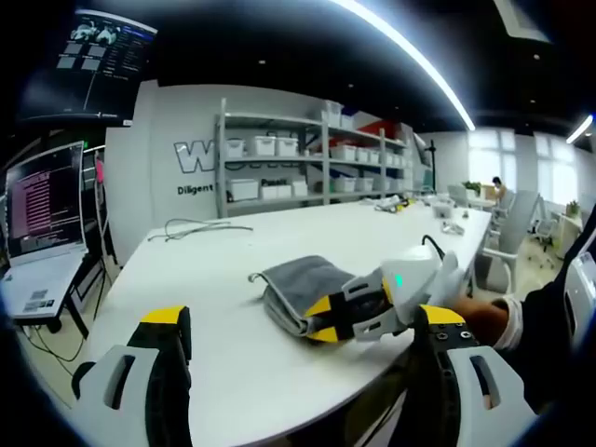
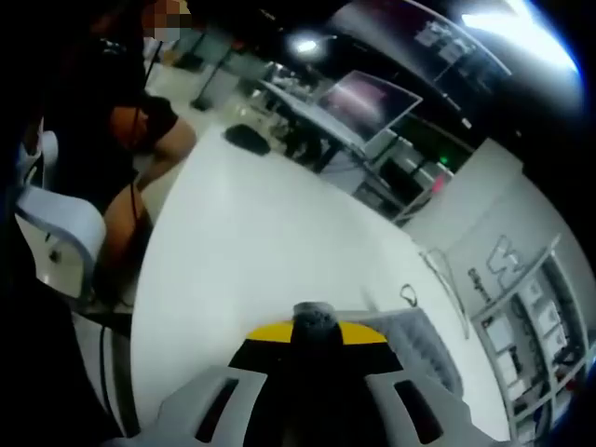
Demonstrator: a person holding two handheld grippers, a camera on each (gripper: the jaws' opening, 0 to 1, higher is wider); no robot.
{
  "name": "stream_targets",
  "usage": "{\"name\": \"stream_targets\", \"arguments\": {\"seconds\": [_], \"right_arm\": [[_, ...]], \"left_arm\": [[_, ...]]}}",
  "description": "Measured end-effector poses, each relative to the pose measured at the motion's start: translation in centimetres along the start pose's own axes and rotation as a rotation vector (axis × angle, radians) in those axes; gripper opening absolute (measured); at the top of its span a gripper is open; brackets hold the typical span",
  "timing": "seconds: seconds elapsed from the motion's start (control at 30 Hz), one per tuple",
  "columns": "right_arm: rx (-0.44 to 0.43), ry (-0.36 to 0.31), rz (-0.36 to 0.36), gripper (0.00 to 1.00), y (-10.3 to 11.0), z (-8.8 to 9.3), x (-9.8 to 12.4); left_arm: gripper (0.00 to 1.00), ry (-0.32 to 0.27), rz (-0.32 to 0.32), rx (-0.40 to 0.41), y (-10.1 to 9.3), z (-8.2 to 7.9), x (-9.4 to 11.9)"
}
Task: Open the folded towel by lifting each exposed corner and separating the folded layers until the towel lies flat within the target outline without major curled edges
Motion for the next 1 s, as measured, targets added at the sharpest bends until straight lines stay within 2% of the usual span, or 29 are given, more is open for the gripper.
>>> {"name": "stream_targets", "arguments": {"seconds": [0.33,0.57,1.0], "right_arm": [[-0.079,-0.041,0.049,0.08,-1.2,-0.9,0.5],[-0.148,-0.074,0.080,0.08,-2.6,-1.4,1.2],[-0.157,-0.106,0.118,0.06,-3.5,-1.5,2.4]], "left_arm": [[0.98,0.014,0.005,-0.009,0.0,0.2,-0.2],[0.97,0.001,-0.001,-0.003,0.3,0.2,-0.1],[0.95,0.000,-0.002,-0.007,0.1,0.3,-0.2]]}}
Point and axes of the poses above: the point that each gripper's makers call its tool centre point, and the gripper's own axes: x roughly backward along the fingers, y roughly to its left, z roughly out of its underside, the point moved 6 cm from there along x, roughly backward along the fingers, and after that the axes turned 14 degrees about z, right-handed, at the moved point
